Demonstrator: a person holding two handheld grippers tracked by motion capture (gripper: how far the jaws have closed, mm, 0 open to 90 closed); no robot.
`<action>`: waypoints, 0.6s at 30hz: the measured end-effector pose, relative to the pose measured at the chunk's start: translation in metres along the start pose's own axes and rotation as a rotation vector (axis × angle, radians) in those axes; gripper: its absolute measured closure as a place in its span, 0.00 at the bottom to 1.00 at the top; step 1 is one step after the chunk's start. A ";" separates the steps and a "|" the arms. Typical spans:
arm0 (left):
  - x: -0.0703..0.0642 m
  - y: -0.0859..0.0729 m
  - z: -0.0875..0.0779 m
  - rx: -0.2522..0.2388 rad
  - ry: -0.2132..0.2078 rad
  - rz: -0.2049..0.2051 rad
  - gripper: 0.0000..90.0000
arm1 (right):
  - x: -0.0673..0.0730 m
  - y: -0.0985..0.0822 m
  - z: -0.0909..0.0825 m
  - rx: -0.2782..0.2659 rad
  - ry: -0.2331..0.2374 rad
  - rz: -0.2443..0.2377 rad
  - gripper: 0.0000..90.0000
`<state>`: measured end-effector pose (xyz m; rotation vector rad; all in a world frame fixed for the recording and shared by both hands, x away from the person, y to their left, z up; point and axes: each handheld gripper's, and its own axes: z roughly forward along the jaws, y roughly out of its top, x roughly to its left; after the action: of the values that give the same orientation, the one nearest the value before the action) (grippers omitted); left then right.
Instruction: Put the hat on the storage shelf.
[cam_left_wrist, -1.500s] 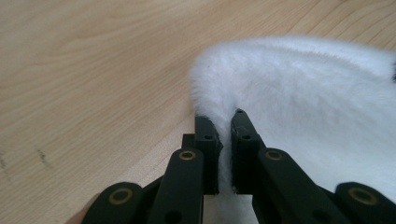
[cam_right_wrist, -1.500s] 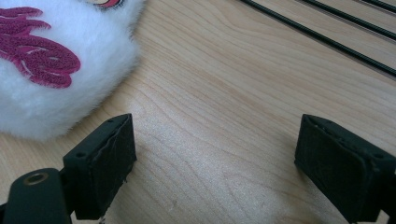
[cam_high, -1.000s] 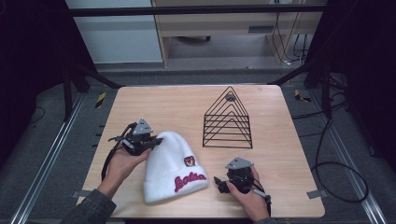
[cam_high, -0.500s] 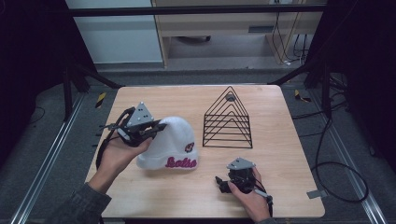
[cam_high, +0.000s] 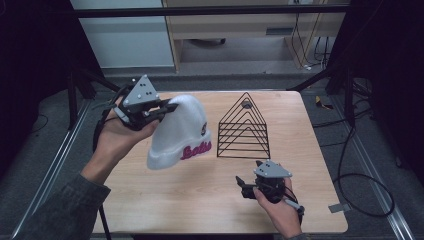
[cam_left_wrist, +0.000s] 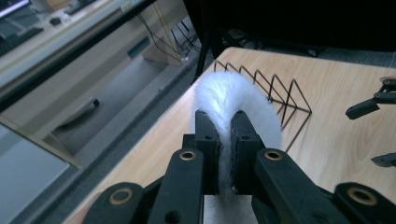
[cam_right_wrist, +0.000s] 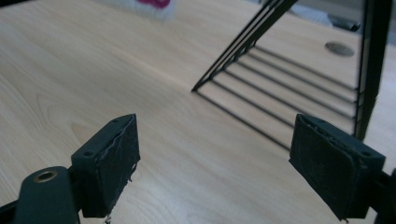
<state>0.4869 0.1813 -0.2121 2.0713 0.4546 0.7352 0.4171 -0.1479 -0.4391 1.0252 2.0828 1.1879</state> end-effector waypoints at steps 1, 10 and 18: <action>0.002 0.005 0.001 -0.019 -0.004 -0.001 0.94 | -0.001 0.005 -0.003 -0.008 0.001 0.000 0.17; 0.007 0.053 0.005 -0.102 -0.019 0.042 0.94 | -0.024 0.047 -0.031 -0.055 0.010 -0.022 0.18; 0.004 0.075 0.001 -0.168 -0.030 0.060 0.94 | -0.033 0.083 -0.039 -0.098 0.077 -0.063 0.31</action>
<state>0.4946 0.1413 -0.1494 1.9427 0.3044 0.7507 0.4364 -0.1660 -0.3455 0.8753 2.0768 1.3031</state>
